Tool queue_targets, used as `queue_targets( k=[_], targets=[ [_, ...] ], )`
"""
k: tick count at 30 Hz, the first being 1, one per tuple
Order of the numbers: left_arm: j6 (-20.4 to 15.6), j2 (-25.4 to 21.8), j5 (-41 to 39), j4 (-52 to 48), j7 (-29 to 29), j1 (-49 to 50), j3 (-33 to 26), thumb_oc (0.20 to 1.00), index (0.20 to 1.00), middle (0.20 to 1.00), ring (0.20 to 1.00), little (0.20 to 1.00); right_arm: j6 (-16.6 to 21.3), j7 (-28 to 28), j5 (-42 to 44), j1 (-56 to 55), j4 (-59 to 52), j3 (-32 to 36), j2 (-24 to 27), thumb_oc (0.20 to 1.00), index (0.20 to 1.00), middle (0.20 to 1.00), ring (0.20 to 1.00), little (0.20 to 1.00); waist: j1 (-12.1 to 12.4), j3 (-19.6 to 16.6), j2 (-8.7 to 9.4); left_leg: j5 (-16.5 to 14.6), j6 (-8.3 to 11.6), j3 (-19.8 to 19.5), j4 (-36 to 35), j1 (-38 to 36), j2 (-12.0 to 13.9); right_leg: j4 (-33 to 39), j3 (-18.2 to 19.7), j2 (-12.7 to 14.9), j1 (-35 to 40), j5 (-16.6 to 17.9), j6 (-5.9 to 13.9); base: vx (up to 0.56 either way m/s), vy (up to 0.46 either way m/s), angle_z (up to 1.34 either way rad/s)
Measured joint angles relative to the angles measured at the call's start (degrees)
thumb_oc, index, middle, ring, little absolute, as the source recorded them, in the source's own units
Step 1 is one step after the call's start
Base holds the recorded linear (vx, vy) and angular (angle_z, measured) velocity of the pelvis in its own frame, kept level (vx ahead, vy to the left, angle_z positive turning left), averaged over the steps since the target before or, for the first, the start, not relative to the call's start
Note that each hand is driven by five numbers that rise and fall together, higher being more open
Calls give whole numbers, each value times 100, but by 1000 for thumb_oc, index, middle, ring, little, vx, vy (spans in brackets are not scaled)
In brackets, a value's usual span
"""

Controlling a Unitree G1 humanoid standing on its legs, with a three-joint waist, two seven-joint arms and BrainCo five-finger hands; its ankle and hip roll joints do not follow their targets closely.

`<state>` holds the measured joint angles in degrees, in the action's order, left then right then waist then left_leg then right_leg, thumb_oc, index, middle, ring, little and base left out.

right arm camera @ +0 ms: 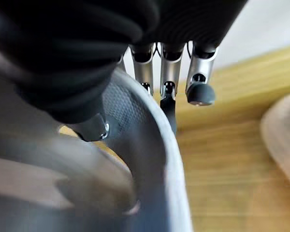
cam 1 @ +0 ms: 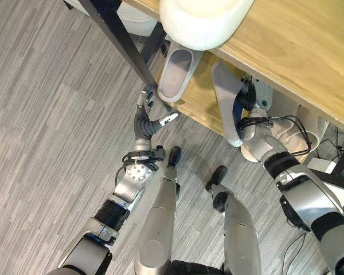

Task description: Arrange the slippers neatly on the shoe rack.

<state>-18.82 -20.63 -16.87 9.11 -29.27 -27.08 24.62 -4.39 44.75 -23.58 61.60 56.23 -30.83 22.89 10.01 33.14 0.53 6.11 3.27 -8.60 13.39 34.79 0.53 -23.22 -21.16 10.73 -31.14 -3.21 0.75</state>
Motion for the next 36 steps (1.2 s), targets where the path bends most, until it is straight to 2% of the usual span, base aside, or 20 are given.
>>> queue_targets(
  k=[4, 9, 10, 11, 17, 25, 27, 31, 33, 36],
  targets=[
    [1, -48, -1, -165, 97, -10, 257, 1000, 1000, 1000, 1000, 1000, -146, 14, 4, 569, 611, -225, 59, 200, 200, 200, 200, 200, 82, -1, -2, 52, 15, -51, -75, 8, -34, -70, -109, 57, -18, -37, -14, 4, 31, 14],
    [0, -63, -1, -237, 129, -85, 260, 1000, 1000, 1000, 1000, 1000, -222, 25, 127, 606, 644, -217, 90, 200, 200, 200, 200, 200, 133, -2, -6, 52, 15, -57, -78, 7, -61, -75, -110, 78, -16, -43, -9, 6, 7, 1],
    [0, -66, -1, -236, 129, -80, 265, 1000, 1000, 1000, 1000, 1000, -223, 25, 129, 606, 640, -217, 87, 423, 423, 423, 423, 423, 130, -3, -7, 52, 16, -57, -78, 7, -61, -75, -110, 78, -16, -43, -9, 25, 32, 0],
    [0, -53, -1, -236, 141, -80, 266, 1000, 1000, 1000, 1000, 1000, -230, 20, 147, 607, 588, -218, 84, 1000, 1000, 1000, 1000, 1000, 128, -4, -9, 52, 16, -57, -85, 6, -60, -74, -110, 77, -16, -43, -9, 0, 0, 0],
    [1, -35, -3, -236, 184, -112, 278, 1000, 1000, 1000, 1000, 1000, -253, 9, 226, 602, 438, -229, -195, 1000, 1000, 1000, 1000, 1000, 130, -6, -16, 53, 16, -50, -85, -3, -61, -76, -105, 79, -14, -43, -10, 0, 0, 0],
    [2, -36, -6, -237, 188, -89, 291, 1000, 1000, 1000, 1000, 1000, -293, 55, 249, 572, 170, -146, -213, 1000, 1000, 1000, 1000, 1000, 119, -19, -43, 57, 14, -40, -91, -110, -60, -87, -94, 84, 77, -50, -12, 0, 0, 0],
    [2, -34, -7, -236, 190, -69, 295, 1000, 1000, 1000, 1000, 1000, -225, 99, 356, 529, 150, 26, -223, 1000, 1000, 1000, 1000, 1000, 104, -19, -45, 57, 15, -40, -91, -110, -56, -89, -94, 82, 75, -50, -12, 0, 0, 0],
    [5, -47, -10, -232, 186, -54, 289, 1000, 1000, 1000, 1000, 1000, -37, 296, 749, -203, -826, 591, -422, 1000, 1000, 1000, 1000, 1000, 5, -20, -45, 57, 13, -18, -90, -124, -59, -89, -67, 86, 77, -49, -13, -1, 2, -1],
    [11, -42, -19, -212, 214, 11, 292, 1000, 1000, 1000, 1000, 1000, 168, 334, 1358, -598, -824, 827, -708, 1000, 1000, 1000, 1000, 1000, -39, -19, -47, 57, 14, 13, -95, -178, -51, -98, -19, 80, 97, -49, -14, -2, 10, -9],
    [19, -48, -21, -209, 262, 142, 274, 1000, 1000, 1000, 1000, 1000, 380, 300, 1706, -929, -814, 912, -797, 1000, 1000, 1000, 1000, 1000, -60, -19, -53, 50, 5, 76, -116, -227, -38, -98, 42, 74, 109, -50, -15, 3, 7, -9]
  ],
)
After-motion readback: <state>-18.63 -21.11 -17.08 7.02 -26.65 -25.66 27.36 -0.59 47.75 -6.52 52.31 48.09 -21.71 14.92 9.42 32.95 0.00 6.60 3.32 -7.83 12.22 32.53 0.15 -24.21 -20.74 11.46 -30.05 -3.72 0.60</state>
